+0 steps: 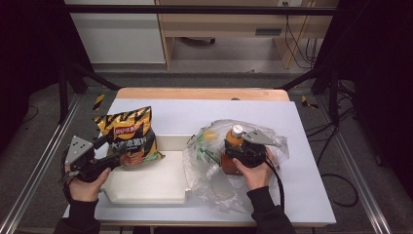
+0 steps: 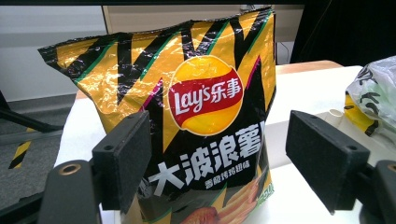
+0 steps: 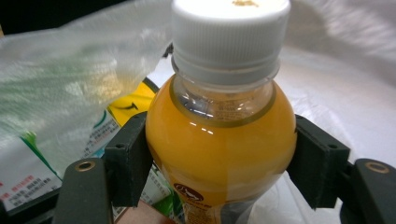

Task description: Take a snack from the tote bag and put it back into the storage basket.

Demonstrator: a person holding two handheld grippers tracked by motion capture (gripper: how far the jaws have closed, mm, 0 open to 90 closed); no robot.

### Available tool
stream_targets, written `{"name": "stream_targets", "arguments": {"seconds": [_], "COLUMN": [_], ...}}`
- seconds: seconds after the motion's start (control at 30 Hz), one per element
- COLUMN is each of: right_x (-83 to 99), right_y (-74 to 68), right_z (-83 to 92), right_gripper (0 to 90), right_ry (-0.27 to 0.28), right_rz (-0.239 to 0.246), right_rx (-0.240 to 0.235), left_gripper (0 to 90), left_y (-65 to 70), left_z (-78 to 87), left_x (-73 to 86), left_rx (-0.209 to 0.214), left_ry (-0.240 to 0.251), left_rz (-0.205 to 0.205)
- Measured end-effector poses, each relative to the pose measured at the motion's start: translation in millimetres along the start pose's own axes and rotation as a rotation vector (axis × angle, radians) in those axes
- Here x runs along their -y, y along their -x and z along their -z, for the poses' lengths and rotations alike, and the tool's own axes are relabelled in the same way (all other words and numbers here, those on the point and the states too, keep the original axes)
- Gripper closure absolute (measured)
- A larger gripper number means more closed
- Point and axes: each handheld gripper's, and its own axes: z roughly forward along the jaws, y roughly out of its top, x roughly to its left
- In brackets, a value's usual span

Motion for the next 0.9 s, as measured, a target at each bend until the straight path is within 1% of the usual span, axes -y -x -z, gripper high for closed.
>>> {"name": "stream_targets", "arguments": {"seconds": [0.1, 0.27, 0.33, 0.4, 0.43, 0.5, 0.7, 0.9], "right_x": [-3.1, -6.3, -7.9, -12.3, -15.4, -20.8, -33.6, -46.0], "right_y": [0.8, 2.8, 3.2, 2.2, 1.0, -0.6, -3.1, -4.5], "right_z": [6.6, 14.4, 17.6, 20.6, 22.7, 26.3, 36.7, 48.3], "right_gripper": [30.9, 30.9, 30.9, 30.9, 30.9, 30.9, 30.9, 31.0], "right_ry": [0.032, 0.049, 0.053, 0.039, 0.044, 0.058, 0.085, 0.102], "right_rz": [-0.001, -0.013, -0.008, 0.011, 0.025, 0.037, 0.038, 0.043], "right_rx": [-0.004, -0.017, -0.02, -0.022, -0.02, -0.026, -0.052, -0.083], "left_gripper": [21.9, 21.9, 21.9, 21.9, 21.9, 21.9, 21.9, 21.9], "left_y": [-0.3, -0.6, -0.8, -1.0, -1.2, -1.5, -1.9, -2.3], "left_z": [0.1, -0.1, -0.3, -0.2, 0.0, 0.2, 1.1, 1.2], "left_x": [0.0, 0.2, 0.3, 0.3, 0.2, 0.1, -0.2, -0.3], "left_rx": [0.0, -0.002, -0.002, -0.002, -0.003, -0.002, -0.003, -0.004], "left_ry": [-0.001, -0.004, -0.005, -0.004, -0.005, -0.001, 0.002, 0.0], "left_rz": [0.0, -0.001, -0.001, 0.0, -0.001, 0.004, 0.004, 0.005]}}
